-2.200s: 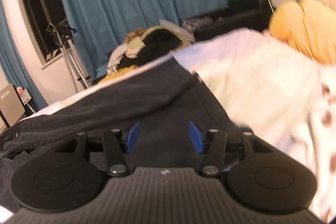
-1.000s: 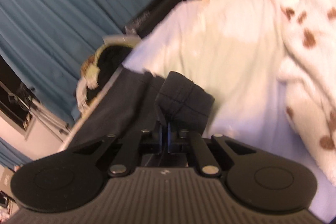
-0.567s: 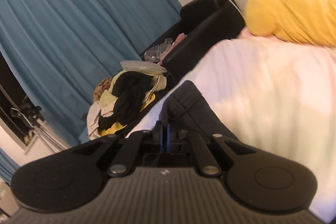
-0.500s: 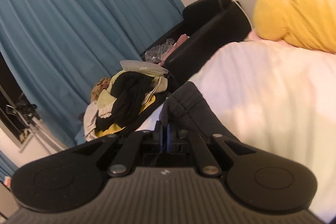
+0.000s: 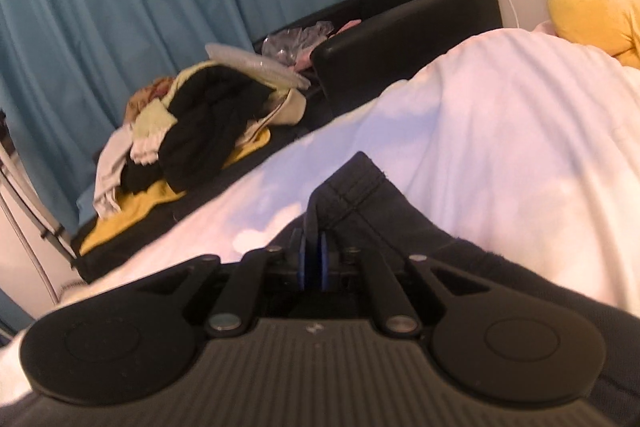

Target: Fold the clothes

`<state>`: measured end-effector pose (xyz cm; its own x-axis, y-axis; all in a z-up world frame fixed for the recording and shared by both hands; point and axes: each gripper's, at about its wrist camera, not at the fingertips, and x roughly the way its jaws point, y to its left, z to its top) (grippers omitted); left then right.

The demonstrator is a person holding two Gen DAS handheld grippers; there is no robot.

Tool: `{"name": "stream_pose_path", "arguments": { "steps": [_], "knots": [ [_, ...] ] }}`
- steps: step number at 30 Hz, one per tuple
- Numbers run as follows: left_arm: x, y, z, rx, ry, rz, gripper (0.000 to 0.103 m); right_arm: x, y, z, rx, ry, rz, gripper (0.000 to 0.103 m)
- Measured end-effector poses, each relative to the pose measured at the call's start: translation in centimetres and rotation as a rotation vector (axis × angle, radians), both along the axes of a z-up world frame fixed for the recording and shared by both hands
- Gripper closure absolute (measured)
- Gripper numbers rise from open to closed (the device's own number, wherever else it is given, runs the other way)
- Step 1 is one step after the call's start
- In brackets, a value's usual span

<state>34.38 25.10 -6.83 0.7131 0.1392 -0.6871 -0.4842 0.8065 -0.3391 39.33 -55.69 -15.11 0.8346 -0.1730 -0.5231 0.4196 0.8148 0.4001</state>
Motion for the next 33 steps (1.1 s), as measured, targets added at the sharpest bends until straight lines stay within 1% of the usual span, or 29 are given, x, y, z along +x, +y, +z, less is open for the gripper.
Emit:
{"name": "stream_pose_path", "arguments": {
  "steps": [2, 3, 4, 5, 6, 8, 10, 12, 14, 16, 18, 20, 23, 25, 27, 28, 29, 30, 32, 33],
  "knots": [
    [-0.3, -0.4, 0.0, 0.015, -0.022, -0.039, 0.064, -0.1, 0.5, 0.4, -0.034, 0.009, 0.031, 0.083],
    [-0.6, -0.8, 0.2, 0.027, -0.037, -0.074, 0.041, -0.4, 0.8, 0.7, -0.049, 0.007, 0.043, 0.069],
    [-1.0, -1.3, 0.4, 0.046, -0.049, -0.096, 0.021, -1.0, 1.1, 1.1, -0.059, -0.004, 0.049, 0.052],
    [-1.8, -2.0, 0.8, 0.072, -0.064, -0.102, 0.015, -1.7, 1.5, 1.6, -0.069, -0.015, 0.055, 0.047],
    [-2.9, -2.7, 1.2, 0.100, -0.086, -0.106, 0.011, -2.4, 1.9, 2.0, -0.078, -0.025, 0.063, 0.046],
    [-5.0, -4.4, 2.1, 0.142, -0.119, -0.144, 0.010, -4.0, 3.3, 3.0, -0.095, -0.042, 0.084, 0.046],
    [-7.1, -6.4, 2.8, 0.178, -0.128, -0.195, 0.010, -5.7, 5.0, 4.1, -0.111, -0.060, 0.112, 0.046],
    [-9.5, -8.9, 3.4, 0.230, -0.151, -0.245, 0.010, -7.7, 7.3, 5.2, -0.113, -0.083, 0.154, 0.046],
    [-12.3, -11.6, 3.7, 0.273, -0.169, -0.269, 0.008, -9.7, 10.1, 6.3, -0.098, -0.088, 0.216, 0.046],
    [-15.0, -14.3, 3.8, 0.265, -0.178, -0.282, 0.007, -12.3, 14.0, 7.3, -0.100, -0.077, 0.314, 0.046],
    [-18.3, -16.6, 3.5, 0.230, -0.183, -0.289, 0.007, -15.0, 18.4, 7.9, -0.093, -0.026, 0.438, 0.046],
    [-21.4, -18.4, 3.0, 0.202, -0.185, -0.301, 0.007, -17.6, 22.9, 7.8, -0.060, 0.043, 0.571, 0.046],
    [-25.2, -20.1, 2.6, 0.200, -0.174, -0.318, 0.007, -21.3, 29.2, 6.9, -0.043, 0.155, 0.740, 0.044],
    [-27.1, -20.3, 2.2, 0.195, -0.173, -0.307, 0.006, -22.8, 32.3, 5.4, -0.032, 0.211, 0.764, 0.042],
    [-28.8, -20.2, 1.8, 0.181, -0.176, -0.287, 0.006, -23.7, 34.7, 3.5, -0.025, 0.235, 0.751, 0.042],
    [-29.3, -20.0, 1.6, 0.180, -0.177, -0.278, 0.006, -23.9, 35.7, 2.7, -0.040, 0.223, 0.740, 0.041],
    [-29.7, -19.9, 1.3, 0.189, -0.177, -0.268, 0.006, -24.1, 36.6, 2.0, -0.079, 0.193, 0.722, 0.041],
    [-30.0, -19.9, 1.2, 0.207, -0.171, -0.261, 0.006, -24.2, 37.3, 1.5, -0.124, 0.157, 0.706, 0.039],
    [-29.9, -20.2, 0.9, 0.251, -0.153, -0.266, 0.006, -23.9, 38.1, 0.7, -0.182, 0.100, 0.695, 0.034],
    [-29.8, -20.3, 0.8, 0.257, -0.151, -0.274, 0.006, -23.7, 38.1, 0.4, -0.191, 0.078, 0.693, 0.028]
  ]
}}
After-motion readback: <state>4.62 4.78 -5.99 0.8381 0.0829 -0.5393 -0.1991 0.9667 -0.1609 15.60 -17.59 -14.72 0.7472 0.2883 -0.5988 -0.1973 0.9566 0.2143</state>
